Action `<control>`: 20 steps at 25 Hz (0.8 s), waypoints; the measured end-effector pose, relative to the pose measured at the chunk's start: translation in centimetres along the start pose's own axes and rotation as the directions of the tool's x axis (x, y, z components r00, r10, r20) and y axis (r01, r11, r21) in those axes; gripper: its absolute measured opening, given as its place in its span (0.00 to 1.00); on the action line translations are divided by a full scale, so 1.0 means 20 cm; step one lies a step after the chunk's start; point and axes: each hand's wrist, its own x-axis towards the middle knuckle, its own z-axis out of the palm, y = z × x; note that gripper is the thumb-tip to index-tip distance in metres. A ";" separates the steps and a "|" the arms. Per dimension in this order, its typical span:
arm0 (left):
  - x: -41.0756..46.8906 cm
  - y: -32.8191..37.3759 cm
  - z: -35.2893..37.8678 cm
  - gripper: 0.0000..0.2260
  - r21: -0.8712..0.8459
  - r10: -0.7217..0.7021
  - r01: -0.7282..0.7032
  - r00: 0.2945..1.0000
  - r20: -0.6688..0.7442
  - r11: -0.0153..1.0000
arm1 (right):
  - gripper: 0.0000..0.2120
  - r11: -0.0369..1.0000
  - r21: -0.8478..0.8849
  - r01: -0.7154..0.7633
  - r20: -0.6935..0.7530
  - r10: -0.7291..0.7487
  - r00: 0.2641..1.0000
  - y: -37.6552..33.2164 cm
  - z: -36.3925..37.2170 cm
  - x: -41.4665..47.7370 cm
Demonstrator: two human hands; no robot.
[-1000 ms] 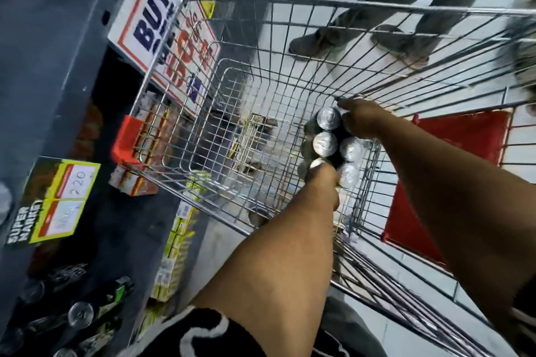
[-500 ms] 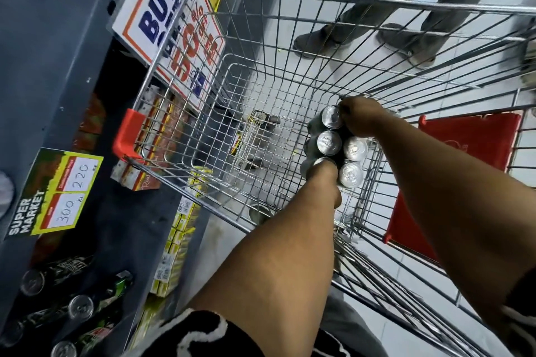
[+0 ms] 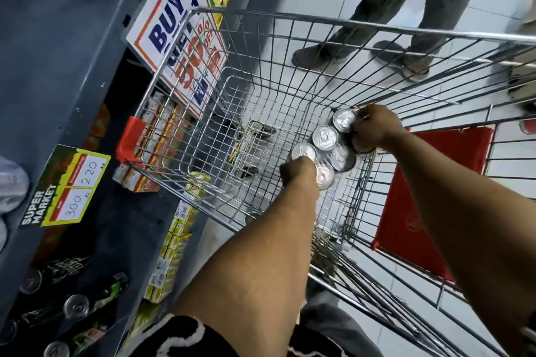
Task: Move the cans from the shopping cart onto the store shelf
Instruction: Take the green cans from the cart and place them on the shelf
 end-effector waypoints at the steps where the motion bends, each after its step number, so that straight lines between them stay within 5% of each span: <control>1: 0.00 0.02 -0.02 0.13 0.011 0.038 -0.038 0.999 0.003 0.999 | 0.14 0.995 0.082 -0.054 -0.003 0.055 0.998 0.02 -0.02 -0.03; 5: -0.07 0.09 -0.13 0.05 -0.027 0.197 -0.196 0.980 0.020 0.980 | 0.12 0.932 0.347 -0.100 -0.018 0.113 0.993 0.03 -0.08 -0.15; 10: -0.23 0.13 -0.33 0.14 -0.076 0.414 -0.416 0.910 -0.035 0.906 | 0.12 0.835 0.548 0.056 -0.031 -0.047 0.998 -0.11 -0.18 -0.27; 20: -0.77 0.44 -0.75 0.11 -0.313 0.675 -0.725 0.687 -0.268 0.613 | 0.04 0.572 0.737 0.359 -0.134 -0.397 0.908 -0.84 -0.69 -0.54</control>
